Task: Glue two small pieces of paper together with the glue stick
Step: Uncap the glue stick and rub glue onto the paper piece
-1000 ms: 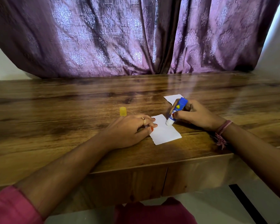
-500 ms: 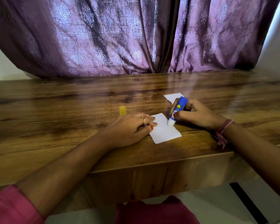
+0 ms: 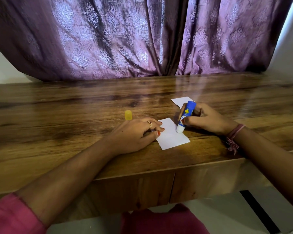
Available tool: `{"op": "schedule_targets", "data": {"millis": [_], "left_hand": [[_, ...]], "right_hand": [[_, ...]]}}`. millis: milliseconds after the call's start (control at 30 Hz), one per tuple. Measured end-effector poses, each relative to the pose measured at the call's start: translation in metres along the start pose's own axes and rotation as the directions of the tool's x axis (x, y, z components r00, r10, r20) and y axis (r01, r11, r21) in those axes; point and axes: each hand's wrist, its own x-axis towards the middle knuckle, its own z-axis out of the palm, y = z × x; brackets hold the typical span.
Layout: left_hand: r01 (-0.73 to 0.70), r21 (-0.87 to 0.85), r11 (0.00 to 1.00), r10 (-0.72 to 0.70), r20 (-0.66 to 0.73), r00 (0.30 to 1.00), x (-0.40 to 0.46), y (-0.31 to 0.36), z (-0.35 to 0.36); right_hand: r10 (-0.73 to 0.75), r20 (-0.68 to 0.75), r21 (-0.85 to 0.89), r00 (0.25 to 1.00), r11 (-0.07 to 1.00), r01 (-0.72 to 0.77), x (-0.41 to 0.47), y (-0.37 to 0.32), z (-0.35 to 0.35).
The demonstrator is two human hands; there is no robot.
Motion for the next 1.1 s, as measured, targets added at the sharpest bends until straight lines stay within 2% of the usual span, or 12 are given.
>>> {"op": "schedule_targets", "data": {"millis": [1100], "left_hand": [[0.013, 0.024, 1.000, -0.014, 0.017, 1.000, 0.0022, -0.0022, -0.0001]], "right_hand": [[-0.021, 0.102, 0.003, 0.995, 1.000, 0.021, -0.0043, -0.0006, -0.0021]]}}
